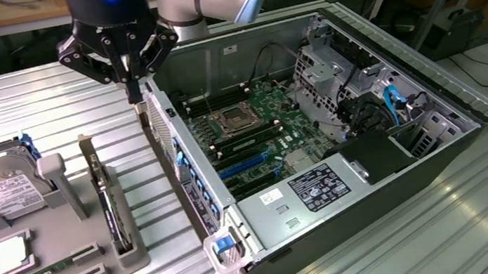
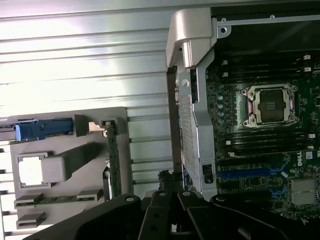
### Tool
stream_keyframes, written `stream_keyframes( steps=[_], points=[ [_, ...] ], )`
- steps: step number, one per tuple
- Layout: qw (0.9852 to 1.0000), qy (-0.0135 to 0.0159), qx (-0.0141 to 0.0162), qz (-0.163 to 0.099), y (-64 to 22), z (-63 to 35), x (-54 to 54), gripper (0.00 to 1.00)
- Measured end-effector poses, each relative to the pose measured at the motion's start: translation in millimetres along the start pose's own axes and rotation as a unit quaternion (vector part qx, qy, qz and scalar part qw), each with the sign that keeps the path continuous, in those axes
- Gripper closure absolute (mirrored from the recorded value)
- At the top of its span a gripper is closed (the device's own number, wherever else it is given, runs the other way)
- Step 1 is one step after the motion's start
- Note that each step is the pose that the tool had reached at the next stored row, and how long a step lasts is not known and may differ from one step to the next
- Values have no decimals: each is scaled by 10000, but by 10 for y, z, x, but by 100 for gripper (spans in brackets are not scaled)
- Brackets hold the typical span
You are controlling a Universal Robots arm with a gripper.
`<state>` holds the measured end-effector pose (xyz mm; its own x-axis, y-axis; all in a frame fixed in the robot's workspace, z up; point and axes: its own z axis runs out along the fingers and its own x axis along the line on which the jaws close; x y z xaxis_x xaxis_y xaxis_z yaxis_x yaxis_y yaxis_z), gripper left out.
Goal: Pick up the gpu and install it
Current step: 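Reach for the gpu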
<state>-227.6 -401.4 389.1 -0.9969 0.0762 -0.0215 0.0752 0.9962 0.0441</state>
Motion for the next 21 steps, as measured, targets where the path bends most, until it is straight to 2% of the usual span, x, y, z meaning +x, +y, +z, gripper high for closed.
stream_keyframes(
  steps=[21],
  points=[
    [10000, 0, 0, 0, -26, -2, 188, 89]
  ],
)
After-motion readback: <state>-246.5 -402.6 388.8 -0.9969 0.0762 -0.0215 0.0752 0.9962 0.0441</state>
